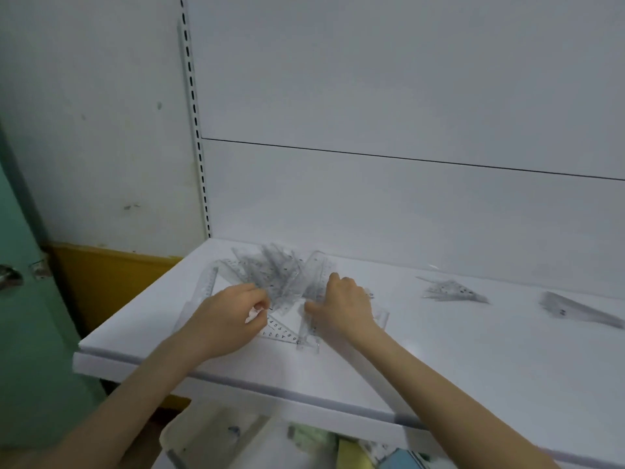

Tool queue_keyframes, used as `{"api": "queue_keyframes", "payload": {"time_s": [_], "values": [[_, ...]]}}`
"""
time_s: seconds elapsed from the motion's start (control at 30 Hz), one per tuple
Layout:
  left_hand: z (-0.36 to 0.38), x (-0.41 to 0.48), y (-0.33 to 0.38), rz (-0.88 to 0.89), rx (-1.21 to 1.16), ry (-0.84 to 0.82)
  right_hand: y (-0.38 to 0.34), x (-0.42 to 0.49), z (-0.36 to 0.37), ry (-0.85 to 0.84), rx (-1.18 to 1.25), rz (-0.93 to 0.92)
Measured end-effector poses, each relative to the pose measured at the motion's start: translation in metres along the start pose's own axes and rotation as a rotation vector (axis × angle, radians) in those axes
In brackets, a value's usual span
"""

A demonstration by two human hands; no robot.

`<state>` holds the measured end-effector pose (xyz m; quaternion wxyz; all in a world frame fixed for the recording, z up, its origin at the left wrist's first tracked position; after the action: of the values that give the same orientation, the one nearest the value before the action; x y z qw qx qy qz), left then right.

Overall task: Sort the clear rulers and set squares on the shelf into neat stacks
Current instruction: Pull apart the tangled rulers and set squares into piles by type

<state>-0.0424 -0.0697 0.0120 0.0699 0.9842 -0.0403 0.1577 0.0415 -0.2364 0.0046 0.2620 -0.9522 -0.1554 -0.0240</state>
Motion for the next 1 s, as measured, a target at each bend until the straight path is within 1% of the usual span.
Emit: {"api": "queue_keyframes", "payload": {"time_s": [0.1,0.2,0.3,0.43,0.5,0.6,0.67,0.73,0.8,0.9,1.0], "values": [[0.005,0.008,-0.006,0.063,-0.066,-0.048,-0.001,-0.004,0.001,0.031,0.053,0.082],[0.009,0.012,-0.006,0.127,-0.131,-0.091,-0.001,-0.009,-0.001,0.072,0.181,0.191],[0.014,0.016,0.002,0.159,-0.182,-0.112,0.008,-0.016,-0.004,0.124,0.380,0.310],[0.016,0.021,0.023,0.147,-0.264,-0.103,0.024,-0.026,-0.010,0.171,0.687,0.372],[0.018,0.026,0.037,0.126,-0.185,-0.084,0.031,-0.032,-0.016,0.194,0.812,0.378],[0.025,0.034,0.059,0.088,-0.007,-0.054,0.042,-0.046,-0.029,0.219,0.813,0.356],[0.030,0.037,0.072,0.056,0.123,-0.078,0.050,-0.058,-0.039,0.239,0.798,0.337],[0.038,0.039,0.080,0.027,0.271,-0.120,0.057,-0.070,-0.046,0.245,0.833,0.307],[0.041,0.040,0.084,-0.020,0.350,-0.155,0.064,-0.080,-0.051,0.247,0.878,0.282],[0.042,0.042,0.089,-0.042,0.388,-0.197,0.072,-0.090,-0.056,0.242,0.939,0.255],[0.036,0.041,0.089,-0.073,0.268,-0.220,0.077,-0.096,-0.060,0.233,0.961,0.222]]}}
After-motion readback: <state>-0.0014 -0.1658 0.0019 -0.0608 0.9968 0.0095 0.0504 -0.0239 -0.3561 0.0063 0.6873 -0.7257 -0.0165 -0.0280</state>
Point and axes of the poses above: each hand's wrist, its own x-axis towards the middle knuckle, its own z-axis out of the palm, y = z × x, the point moved 4 cm from there along x, towards the middle knuckle, and after that the axes turned 8 degrees about x, right-handed, at the moved point
